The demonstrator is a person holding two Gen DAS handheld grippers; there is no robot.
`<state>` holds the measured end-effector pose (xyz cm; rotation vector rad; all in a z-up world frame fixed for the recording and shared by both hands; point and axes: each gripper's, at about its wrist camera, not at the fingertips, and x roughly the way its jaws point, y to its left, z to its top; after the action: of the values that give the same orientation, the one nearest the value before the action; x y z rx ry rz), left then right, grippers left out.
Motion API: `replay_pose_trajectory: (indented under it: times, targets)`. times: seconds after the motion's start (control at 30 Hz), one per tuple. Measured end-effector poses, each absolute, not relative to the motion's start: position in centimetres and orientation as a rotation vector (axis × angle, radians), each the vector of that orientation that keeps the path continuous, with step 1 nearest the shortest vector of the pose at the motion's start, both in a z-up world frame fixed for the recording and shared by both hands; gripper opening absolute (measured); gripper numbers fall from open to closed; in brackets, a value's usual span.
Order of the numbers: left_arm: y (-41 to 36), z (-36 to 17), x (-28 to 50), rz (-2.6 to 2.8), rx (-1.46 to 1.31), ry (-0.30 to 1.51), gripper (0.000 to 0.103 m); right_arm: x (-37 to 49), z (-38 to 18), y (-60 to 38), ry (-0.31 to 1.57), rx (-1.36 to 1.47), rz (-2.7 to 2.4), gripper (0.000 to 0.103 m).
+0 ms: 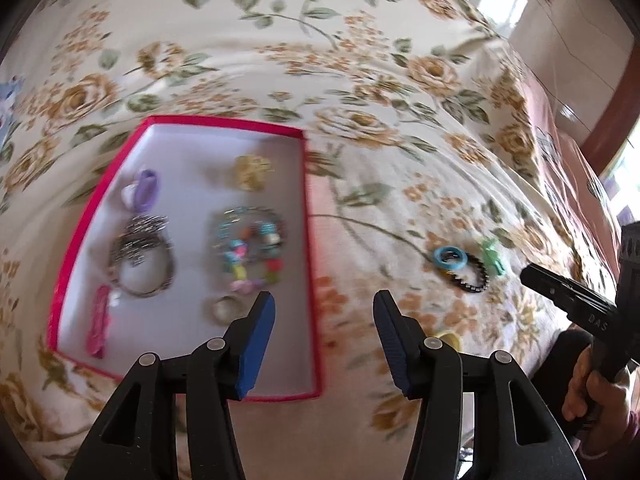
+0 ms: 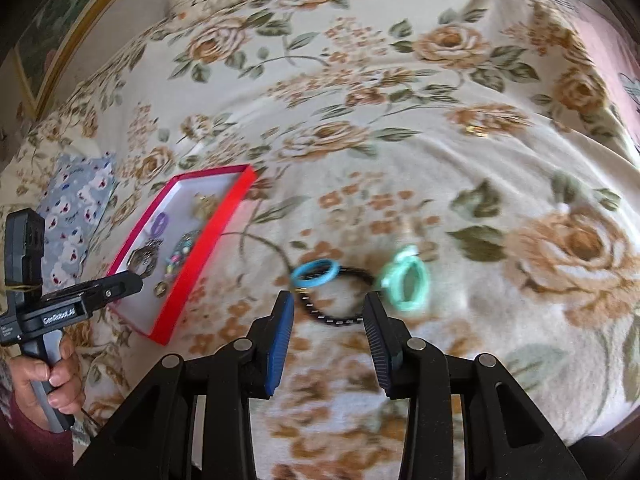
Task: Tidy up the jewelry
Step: 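Move both tools back to the blue hair tie and mint green bow clip, then grasp the blue hair tie with the left tool while the right tool grasps the mint green bow clip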
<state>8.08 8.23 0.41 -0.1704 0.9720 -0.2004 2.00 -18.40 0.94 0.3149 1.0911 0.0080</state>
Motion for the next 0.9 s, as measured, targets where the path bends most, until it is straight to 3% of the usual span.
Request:
replay_pose_trajectory:
  times: [0.33, 0.9]
  targets:
    - [2.7, 0.2, 11.0, -0.322, -0.088, 0.958, 0.051, 2.3, -0.5, -21.8, 1.11, 0.334, -0.042, 0.038]
    - [-6.3, -5.3, 18.3, -0.455, 0.06, 1.061, 0.05, 4.4, -4.3, -23.6, 1.185, 0.35, -0.074, 0.035]
